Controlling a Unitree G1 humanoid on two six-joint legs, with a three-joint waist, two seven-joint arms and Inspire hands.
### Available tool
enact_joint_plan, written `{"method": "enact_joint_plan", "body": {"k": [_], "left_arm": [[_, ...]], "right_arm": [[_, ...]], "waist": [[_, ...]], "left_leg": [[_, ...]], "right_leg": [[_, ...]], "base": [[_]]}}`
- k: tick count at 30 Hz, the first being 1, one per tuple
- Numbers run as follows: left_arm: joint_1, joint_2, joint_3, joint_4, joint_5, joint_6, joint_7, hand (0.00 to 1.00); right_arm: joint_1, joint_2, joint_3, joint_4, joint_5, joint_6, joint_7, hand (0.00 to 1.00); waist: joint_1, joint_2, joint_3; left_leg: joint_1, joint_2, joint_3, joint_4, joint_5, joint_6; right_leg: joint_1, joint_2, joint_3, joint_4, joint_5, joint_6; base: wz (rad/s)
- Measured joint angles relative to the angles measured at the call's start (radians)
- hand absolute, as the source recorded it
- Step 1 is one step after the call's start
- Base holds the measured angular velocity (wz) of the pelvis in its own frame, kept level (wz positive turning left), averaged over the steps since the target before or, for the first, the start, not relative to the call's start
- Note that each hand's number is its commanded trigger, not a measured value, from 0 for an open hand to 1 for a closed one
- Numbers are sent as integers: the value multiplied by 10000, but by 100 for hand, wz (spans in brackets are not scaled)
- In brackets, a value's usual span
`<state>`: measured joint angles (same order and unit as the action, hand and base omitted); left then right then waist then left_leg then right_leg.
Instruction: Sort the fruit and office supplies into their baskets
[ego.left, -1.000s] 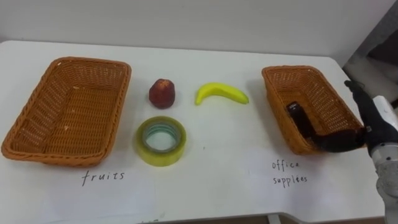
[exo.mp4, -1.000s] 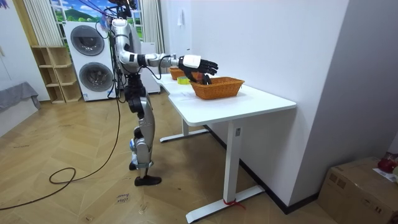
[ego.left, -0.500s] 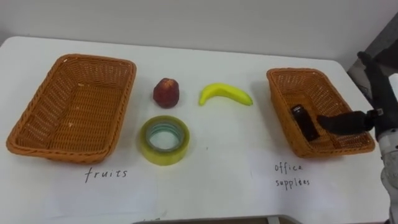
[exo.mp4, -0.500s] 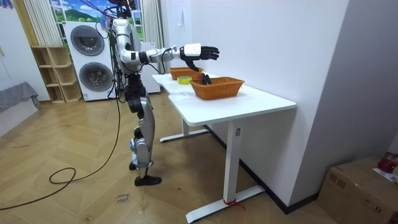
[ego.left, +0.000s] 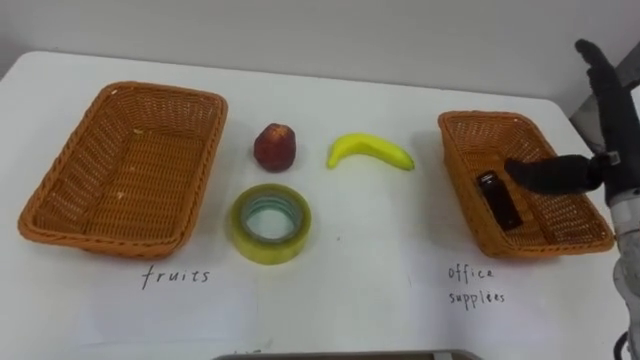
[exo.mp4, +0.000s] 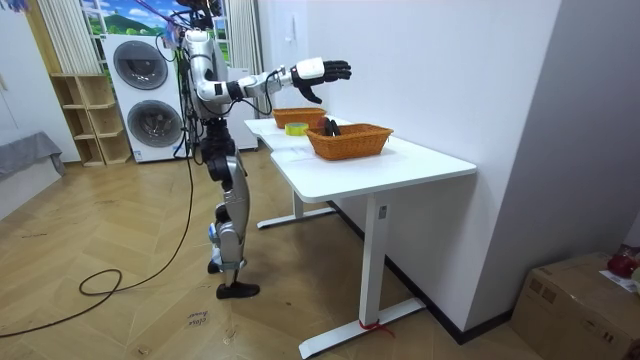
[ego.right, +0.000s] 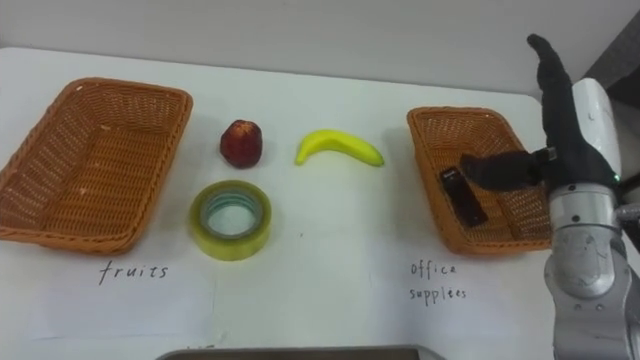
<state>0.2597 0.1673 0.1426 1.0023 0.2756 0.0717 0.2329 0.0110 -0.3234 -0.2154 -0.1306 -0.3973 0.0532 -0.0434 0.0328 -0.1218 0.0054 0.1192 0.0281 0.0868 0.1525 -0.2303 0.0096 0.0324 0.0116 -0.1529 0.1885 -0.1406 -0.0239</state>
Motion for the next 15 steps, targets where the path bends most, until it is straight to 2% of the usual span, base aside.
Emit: {"method": "enact_joint_plan", "body": {"k": [3, 10, 15], "left_arm": [[-26, 4, -89, -14, 6, -78, -55, 0], [-59, 10, -71, -20, 16, -87, -94, 0], [-86, 11, -90, -12, -7, -97, -81, 0]], "right_arm": [[0, -22, 0, -25, -2, -8, 0, 0], [-6, -34, -3, -1029, 13, -38, -4, 0], [-12, -33, 0, -1145, 229, -112, -3, 0]], "waist": [[-16, 27, 14], [-25, 169, -63], [-5, 175, -59]], "left_leg": [[-4, 3, 0, -8, 0, 0], [-34, 2, -54, 4, 1, 0], [-19, -4, -44, 36, 2, 1]], "right_leg": [[-9, 1, -2, -1, 0, 0], [-30, 0, 3, -1, 0, 0], [10, -18, -16, -4, 0, 0]], "base": [[0], [0], [1]]}}
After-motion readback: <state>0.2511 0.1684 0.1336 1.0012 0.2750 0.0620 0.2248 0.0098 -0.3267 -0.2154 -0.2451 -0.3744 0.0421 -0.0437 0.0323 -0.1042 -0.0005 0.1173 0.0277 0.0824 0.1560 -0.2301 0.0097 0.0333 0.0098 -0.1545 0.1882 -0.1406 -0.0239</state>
